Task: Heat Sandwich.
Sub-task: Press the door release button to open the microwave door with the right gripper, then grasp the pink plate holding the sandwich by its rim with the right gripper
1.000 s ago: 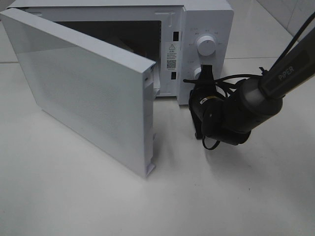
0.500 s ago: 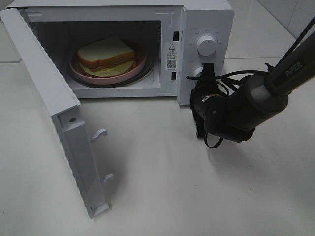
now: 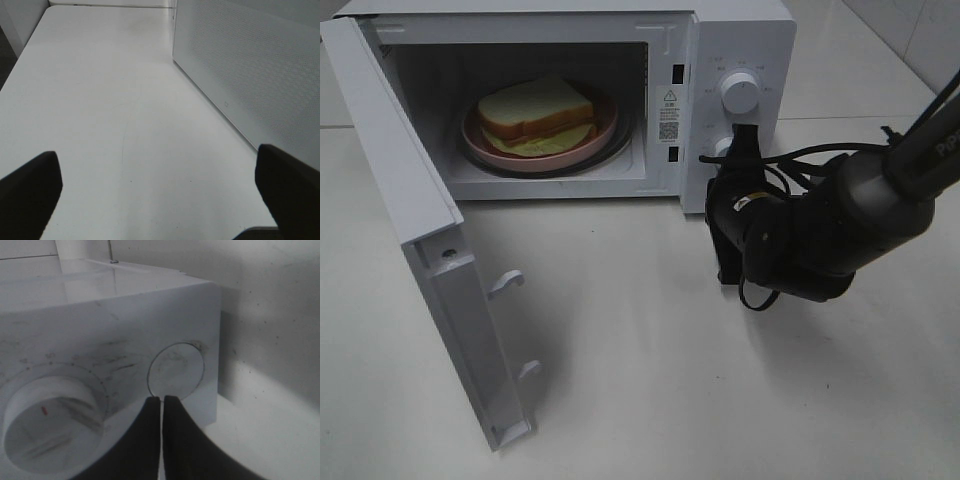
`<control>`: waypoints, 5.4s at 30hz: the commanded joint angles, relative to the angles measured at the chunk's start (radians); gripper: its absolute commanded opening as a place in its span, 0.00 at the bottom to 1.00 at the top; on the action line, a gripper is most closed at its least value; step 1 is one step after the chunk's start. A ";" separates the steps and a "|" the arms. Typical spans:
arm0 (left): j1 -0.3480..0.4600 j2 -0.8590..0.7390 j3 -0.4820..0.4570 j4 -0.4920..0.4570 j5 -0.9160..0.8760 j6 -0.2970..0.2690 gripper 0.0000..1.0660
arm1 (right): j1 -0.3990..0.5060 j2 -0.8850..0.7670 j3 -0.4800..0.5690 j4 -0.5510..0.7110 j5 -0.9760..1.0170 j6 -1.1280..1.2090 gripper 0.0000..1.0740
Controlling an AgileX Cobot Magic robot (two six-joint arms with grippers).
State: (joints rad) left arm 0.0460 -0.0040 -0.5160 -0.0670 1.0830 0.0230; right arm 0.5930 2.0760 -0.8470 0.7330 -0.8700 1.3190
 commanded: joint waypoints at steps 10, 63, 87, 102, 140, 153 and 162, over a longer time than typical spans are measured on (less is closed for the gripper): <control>0.003 -0.006 0.001 0.000 -0.009 0.002 0.92 | 0.018 -0.210 0.218 -0.081 0.052 -0.020 0.03; 0.003 -0.006 0.001 0.000 -0.009 0.002 0.92 | 0.015 -0.622 -0.023 -0.415 1.552 -1.684 0.08; 0.003 -0.006 0.001 0.000 -0.009 0.002 0.92 | 0.015 -0.622 -0.079 -0.783 1.833 -2.626 0.11; 0.003 -0.006 0.001 0.000 -0.009 0.002 0.92 | 0.015 -0.622 -0.079 -0.835 1.714 -2.486 0.82; 0.003 -0.006 0.001 0.000 -0.009 0.002 0.92 | 0.040 -0.492 -0.229 -0.829 1.441 -2.583 0.82; 0.003 -0.006 0.001 0.000 -0.009 0.002 0.92 | 0.075 -0.333 -0.403 -0.830 1.406 -2.582 0.82; 0.003 -0.006 0.001 0.000 -0.009 0.002 0.92 | 0.076 -0.221 -0.504 -0.832 1.371 -2.582 0.81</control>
State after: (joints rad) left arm 0.0460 -0.0040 -0.5160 -0.0670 1.0830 0.0230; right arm 0.6660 1.8400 -1.3300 -0.1000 0.5110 -1.2560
